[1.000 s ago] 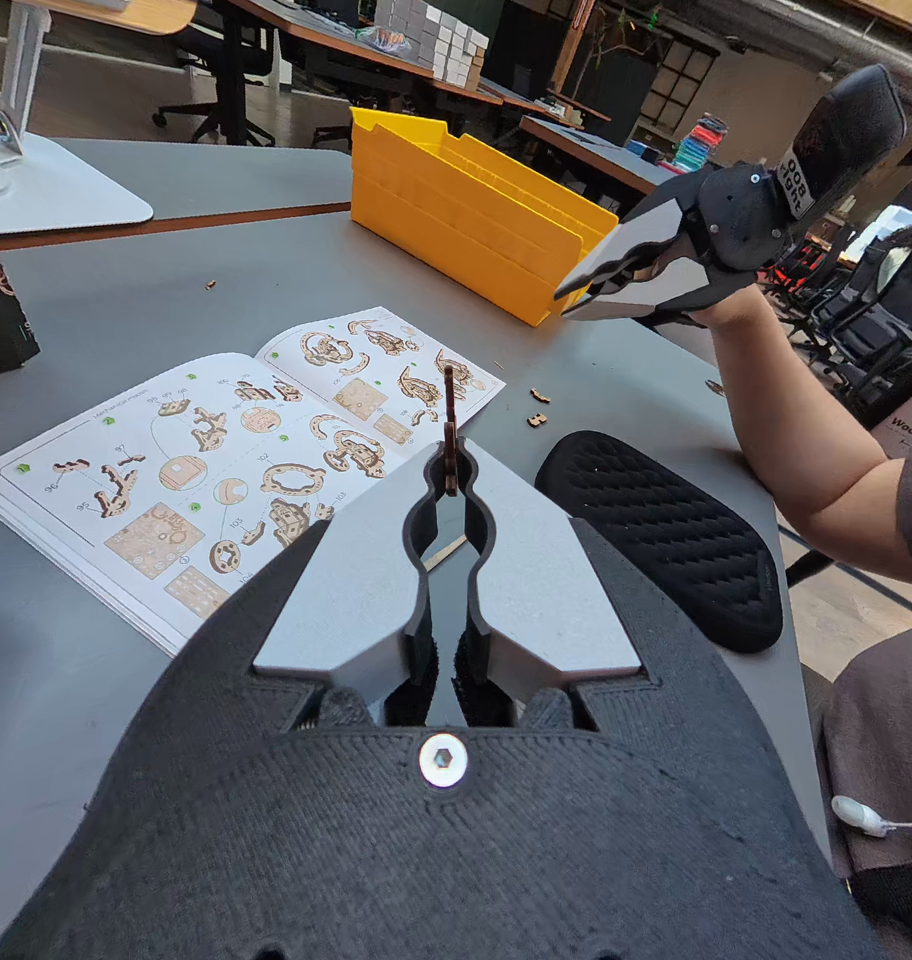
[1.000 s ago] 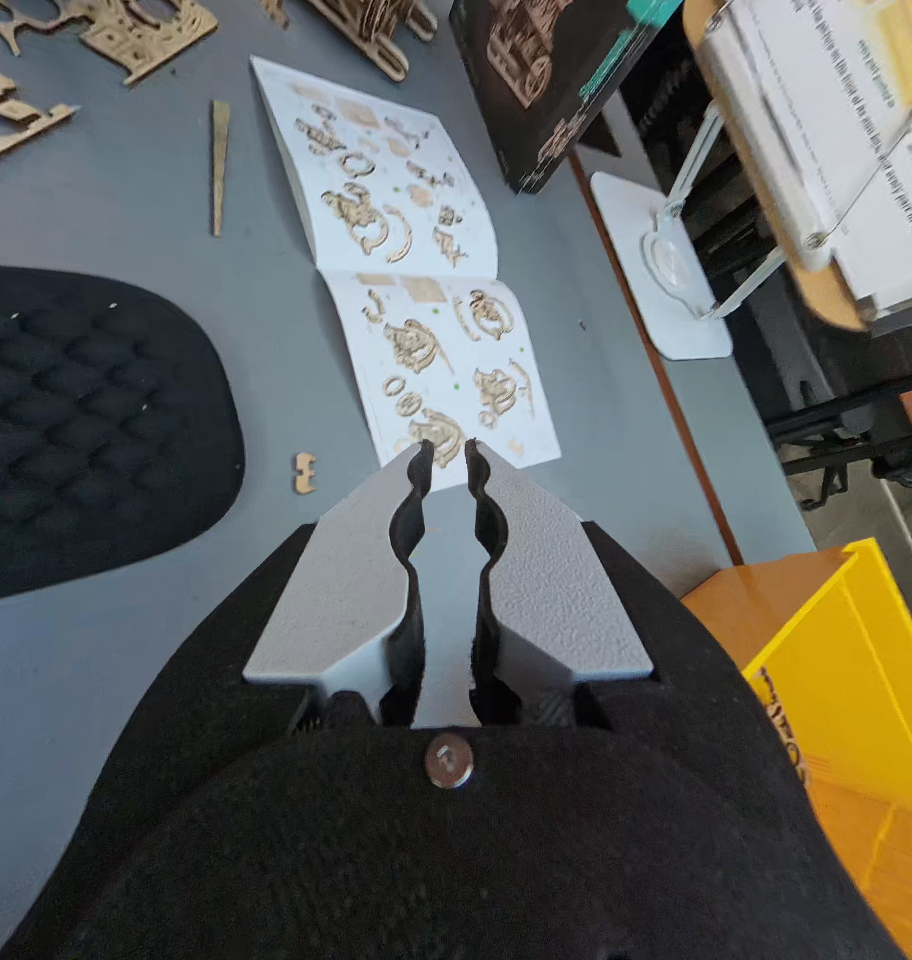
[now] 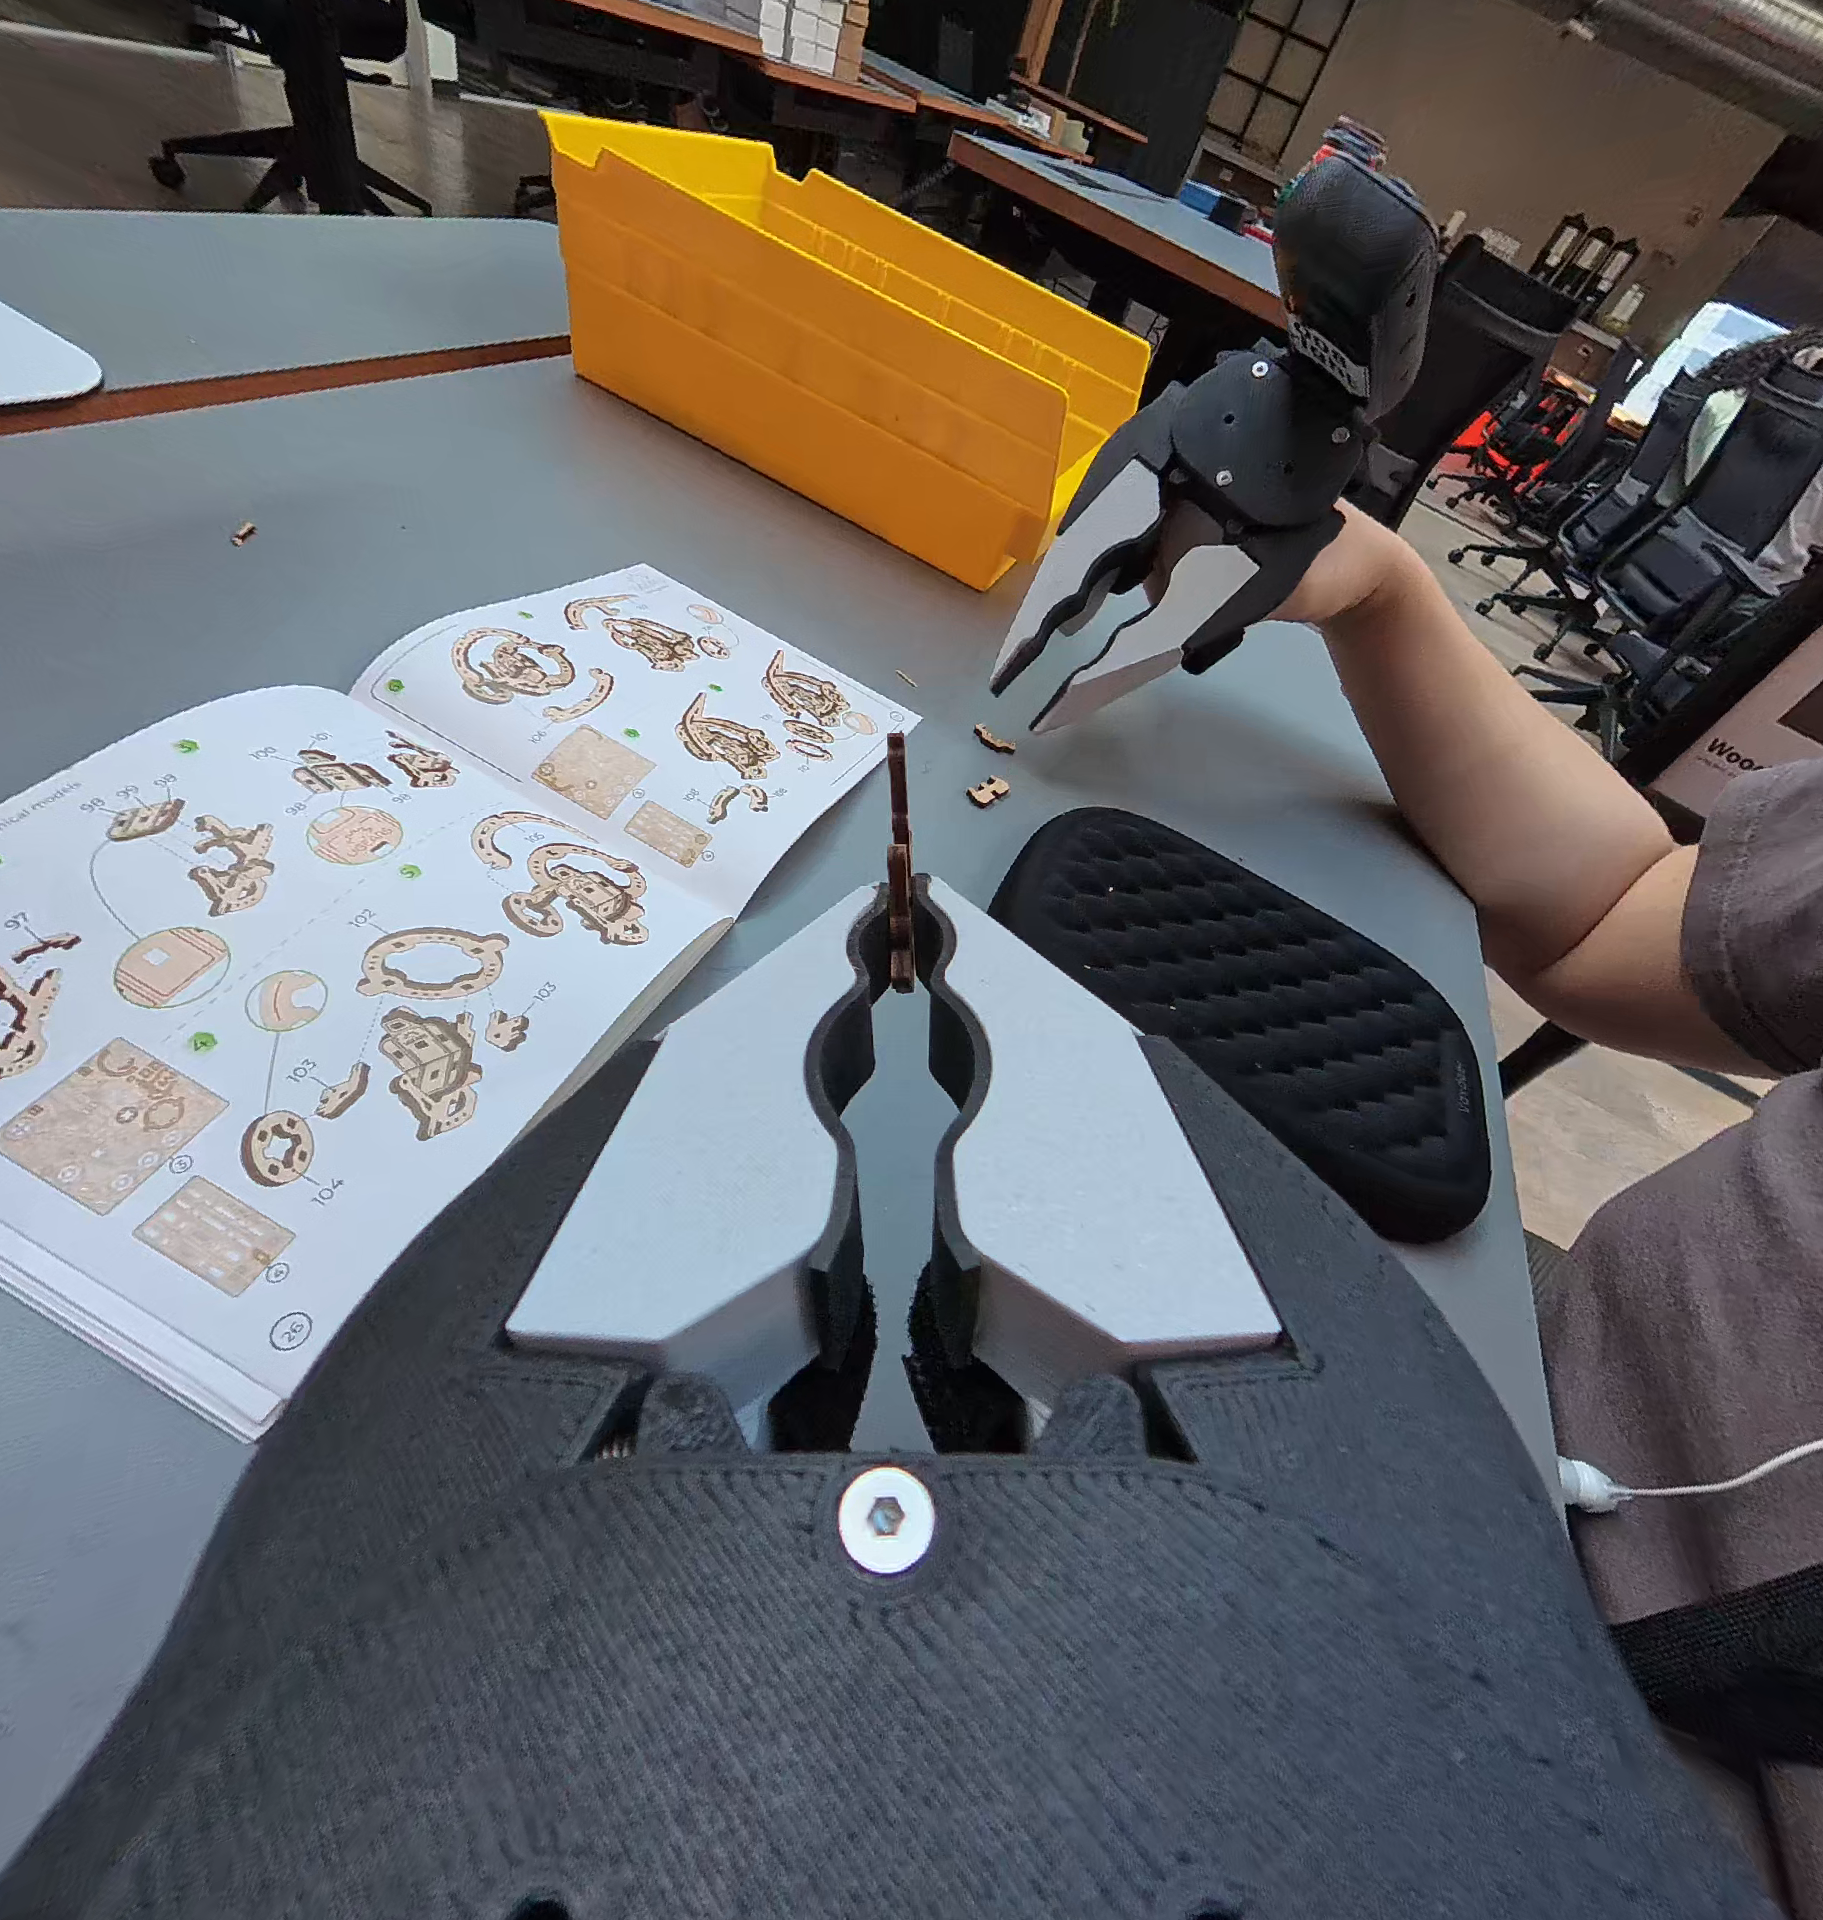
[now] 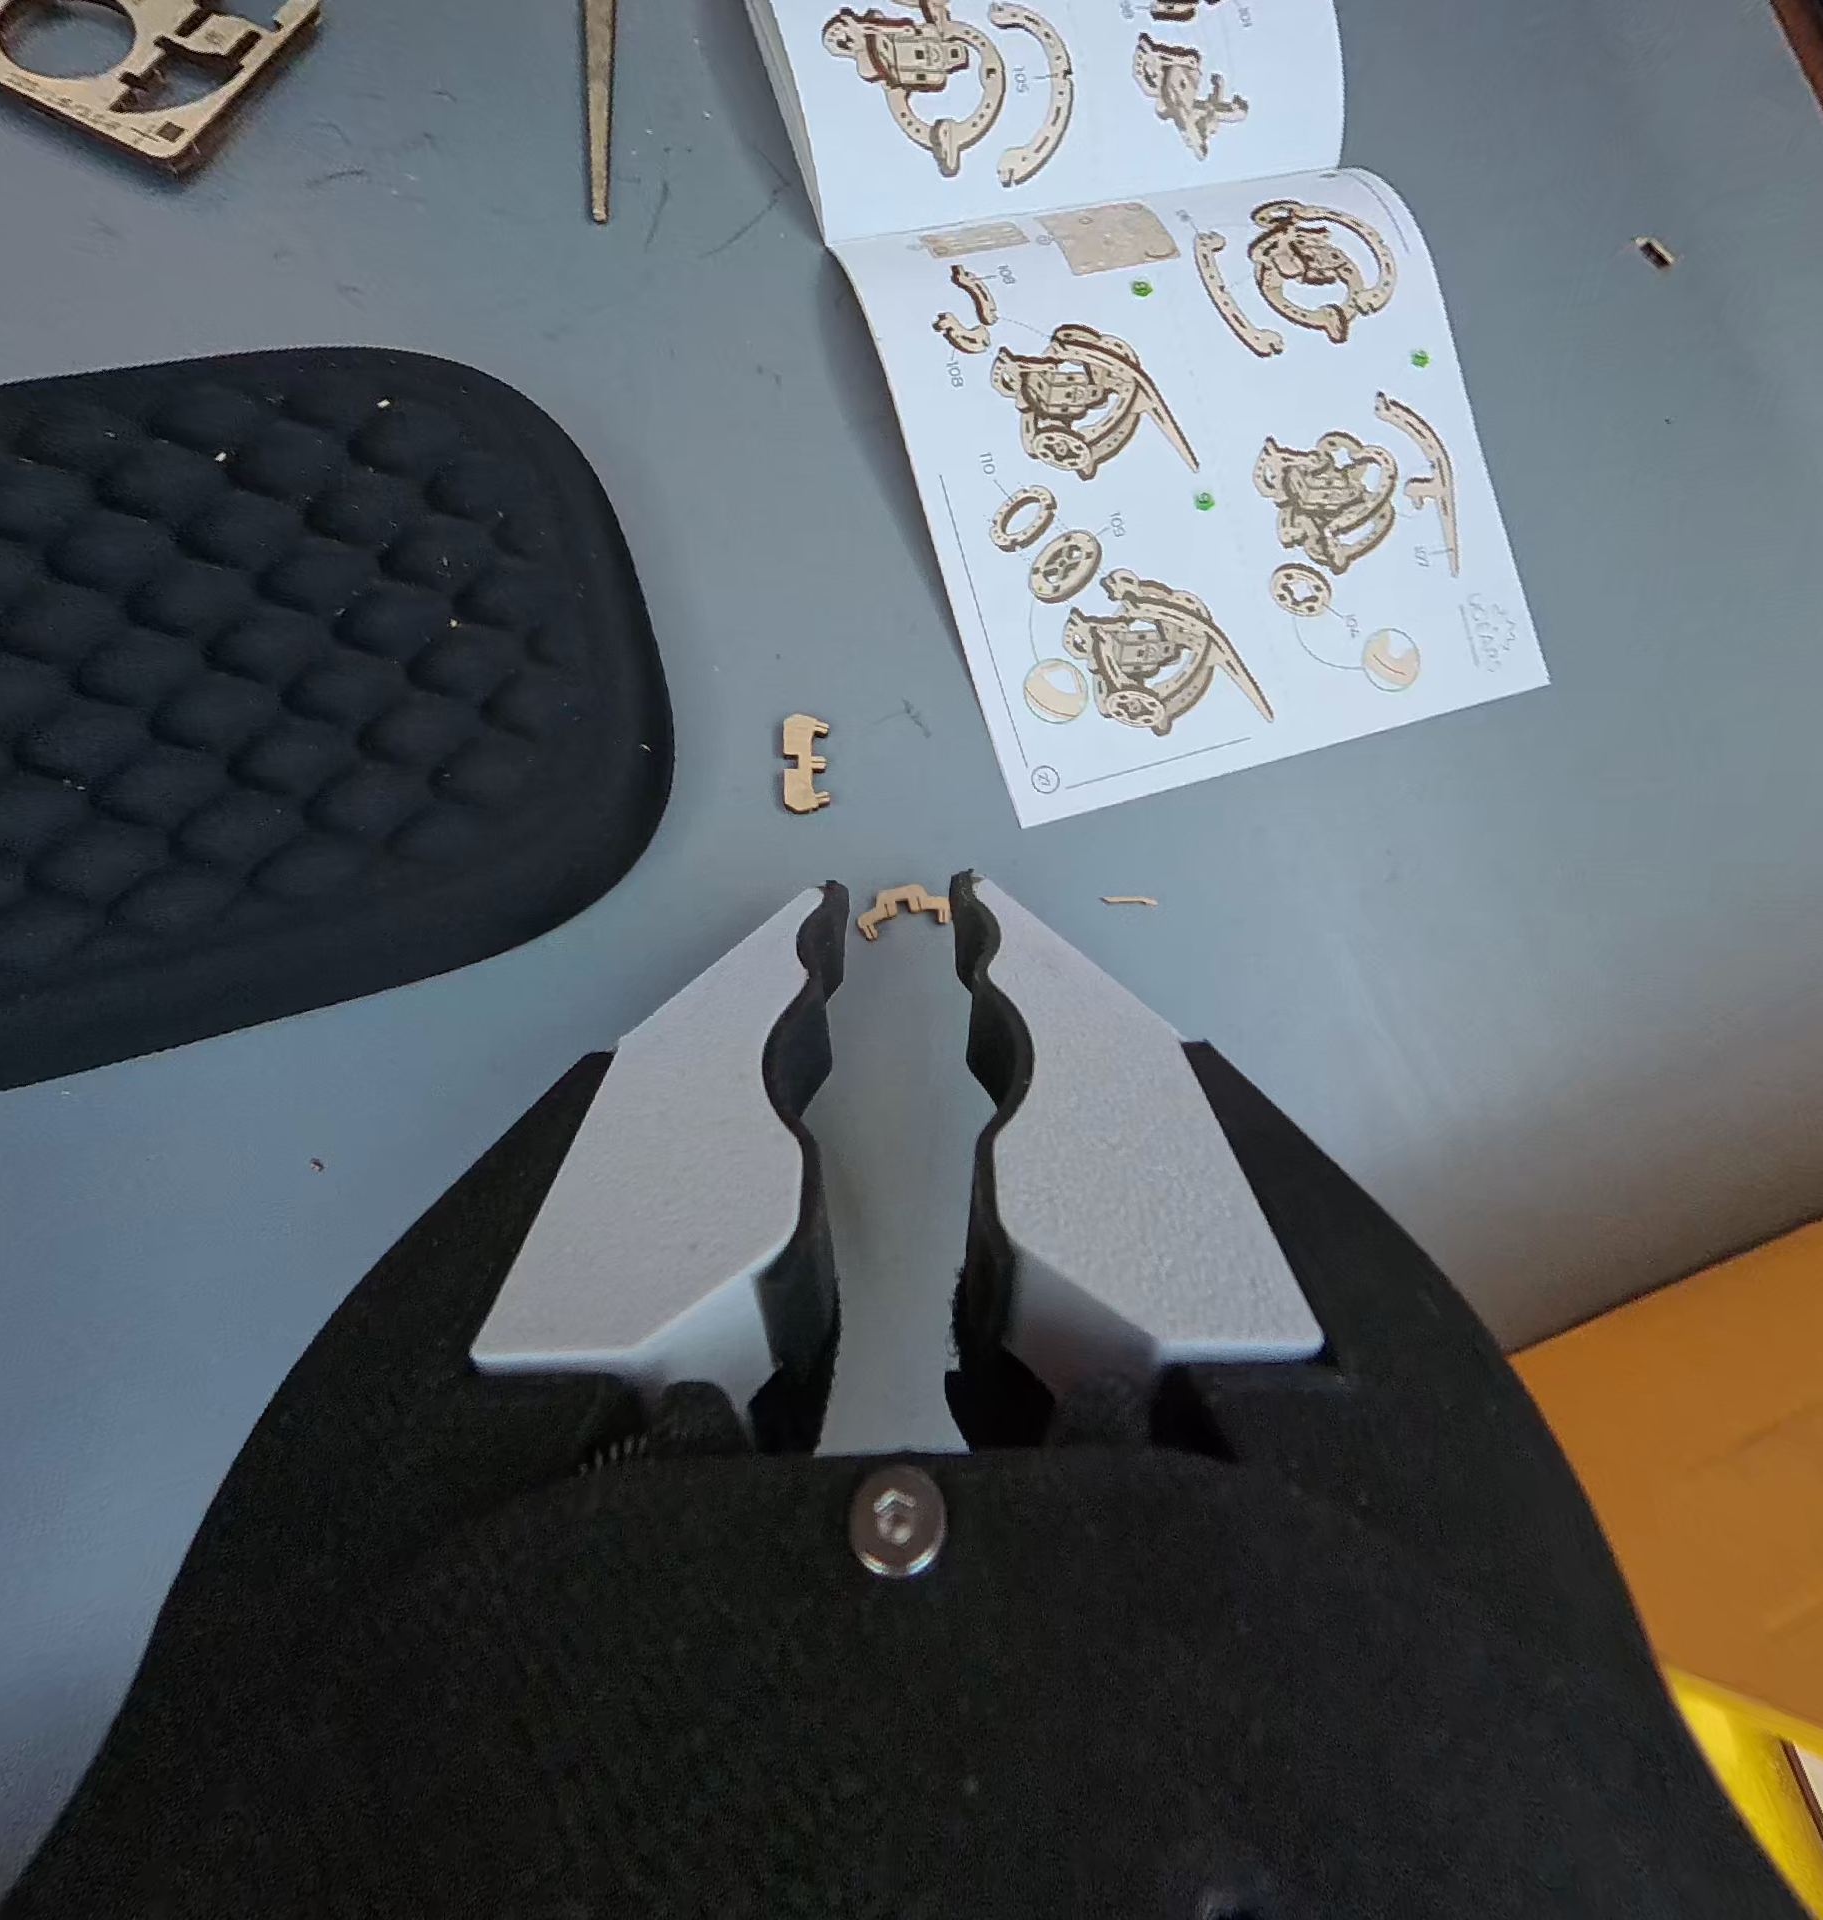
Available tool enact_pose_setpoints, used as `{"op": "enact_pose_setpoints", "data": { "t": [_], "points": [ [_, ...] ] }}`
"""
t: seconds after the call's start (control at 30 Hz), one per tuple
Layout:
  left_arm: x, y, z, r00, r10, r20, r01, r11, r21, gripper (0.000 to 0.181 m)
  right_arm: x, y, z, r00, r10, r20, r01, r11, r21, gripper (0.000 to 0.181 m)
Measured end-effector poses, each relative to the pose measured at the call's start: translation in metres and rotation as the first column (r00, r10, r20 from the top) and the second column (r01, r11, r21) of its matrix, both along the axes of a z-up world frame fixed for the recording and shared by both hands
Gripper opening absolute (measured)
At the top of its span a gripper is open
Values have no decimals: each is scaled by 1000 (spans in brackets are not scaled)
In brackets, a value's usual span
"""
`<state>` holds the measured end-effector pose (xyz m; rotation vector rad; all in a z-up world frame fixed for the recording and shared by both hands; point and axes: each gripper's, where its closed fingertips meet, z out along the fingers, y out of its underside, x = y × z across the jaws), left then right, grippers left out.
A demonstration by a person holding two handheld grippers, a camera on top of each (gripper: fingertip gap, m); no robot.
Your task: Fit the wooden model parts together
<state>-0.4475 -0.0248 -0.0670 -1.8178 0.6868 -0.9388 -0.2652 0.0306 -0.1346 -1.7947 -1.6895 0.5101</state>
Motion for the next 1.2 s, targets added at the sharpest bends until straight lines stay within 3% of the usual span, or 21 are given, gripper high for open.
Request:
{"op": "enact_pose_setpoints", "data": {
  "t": [0.27, 0.47, 0.7, 0.93, 1.1, 1.2],
  "points": [
    [4, -4, 1, 1000, -16, 8, 16, 1000, -7, 0, 23, 5, -5, 998, -60, 8, 60, 995, -84, 15],
    [5, -3, -4, 1000, -20, 0, 20, 1000, -19, 0, 14, -4, -16, 999, -15, 40, 20, 993, -118, 16],
    [6, -5, -2, 1000, -26, 7, 27, 999, -18, 0, -7, -16, -16, 1000, 25, -15, -27, 979, -202, 14],
    [7, -5, -3, 999, -32, 5, 32, 999, -23, 0, -2, 0, -5, 999, 14, -38, -16, 999, -51, 13],
    [7, -6, -3, 999, -37, 10, 37, 999, -28, 0, -1, 9, -14, 999, -27, -47, 23, 996, -83, 17],
    [6, -5, -3, 999, -34, 12, 34, 999, -29, 0, -4, 2, -15, 998, -2, -60, -5, 993, -117, 9]
  ]
}}
